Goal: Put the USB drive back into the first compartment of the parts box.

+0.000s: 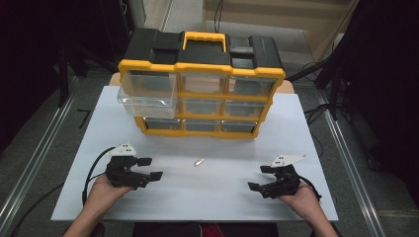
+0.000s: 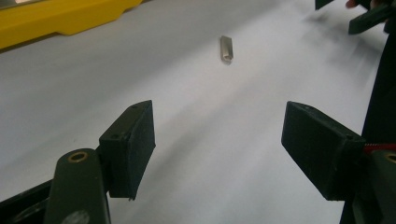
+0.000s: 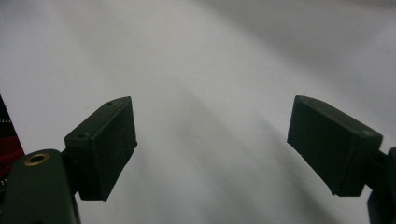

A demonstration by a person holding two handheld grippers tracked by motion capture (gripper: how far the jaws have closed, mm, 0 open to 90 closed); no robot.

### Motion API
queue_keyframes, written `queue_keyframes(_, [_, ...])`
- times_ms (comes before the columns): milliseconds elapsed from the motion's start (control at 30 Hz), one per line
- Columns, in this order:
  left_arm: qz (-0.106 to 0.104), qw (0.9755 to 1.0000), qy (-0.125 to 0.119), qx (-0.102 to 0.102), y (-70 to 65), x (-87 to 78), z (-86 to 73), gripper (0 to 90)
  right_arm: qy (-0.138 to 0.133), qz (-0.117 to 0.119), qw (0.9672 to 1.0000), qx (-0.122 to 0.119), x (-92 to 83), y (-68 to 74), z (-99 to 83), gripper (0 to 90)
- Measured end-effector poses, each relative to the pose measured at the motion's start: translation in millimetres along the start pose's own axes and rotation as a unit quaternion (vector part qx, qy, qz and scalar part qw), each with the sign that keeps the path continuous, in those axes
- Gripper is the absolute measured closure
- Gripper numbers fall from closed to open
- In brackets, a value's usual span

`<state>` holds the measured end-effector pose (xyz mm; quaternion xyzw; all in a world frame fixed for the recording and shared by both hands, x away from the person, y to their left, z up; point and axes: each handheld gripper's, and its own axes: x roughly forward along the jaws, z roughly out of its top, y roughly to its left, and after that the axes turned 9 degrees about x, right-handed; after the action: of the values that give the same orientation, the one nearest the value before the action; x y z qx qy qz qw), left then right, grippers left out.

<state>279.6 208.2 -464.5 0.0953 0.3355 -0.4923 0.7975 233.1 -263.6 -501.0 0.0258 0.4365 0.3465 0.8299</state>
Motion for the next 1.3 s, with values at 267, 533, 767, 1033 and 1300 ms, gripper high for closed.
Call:
queue_keyframes(267, [-0.009, 0.9994, 0.023, 0.023, -6.3, -0.1, -1.5, 29.4, -0.009, 0.008, 0.9999, 0.002, -0.9, 1.7, 4.3, 13.6])
queue_keyframes(533, [-0.017, 0.9990, 0.031, 0.028, -8.8, -0.1, -0.8, 29.4, -0.002, 0.011, 0.9999, -0.001, 1.7, 3.0, 4.9, 13.6])
queue_keyframes(767, [-0.019, 0.9993, 0.024, 0.020, -7.4, -0.7, 0.3, 29.4, -0.002, 0.009, 1.0000, 0.001, 1.0, 3.1, 3.9, 13.6])
queue_keyframes(1033, [-0.016, 0.9993, 0.026, 0.023, -6.0, 1.7, 1.8, 29.4, -0.001, 0.008, 1.0000, 0.003, 1.6, 2.8, 1.8, 13.6])
queue_keyframes(1300, [-0.012, 0.9996, 0.019, 0.017, -3.3, 3.1, 3.7, 29.4, -0.003, 0.008, 1.0000, 0.005, -0.6, 2.0, -0.7, 13.6])
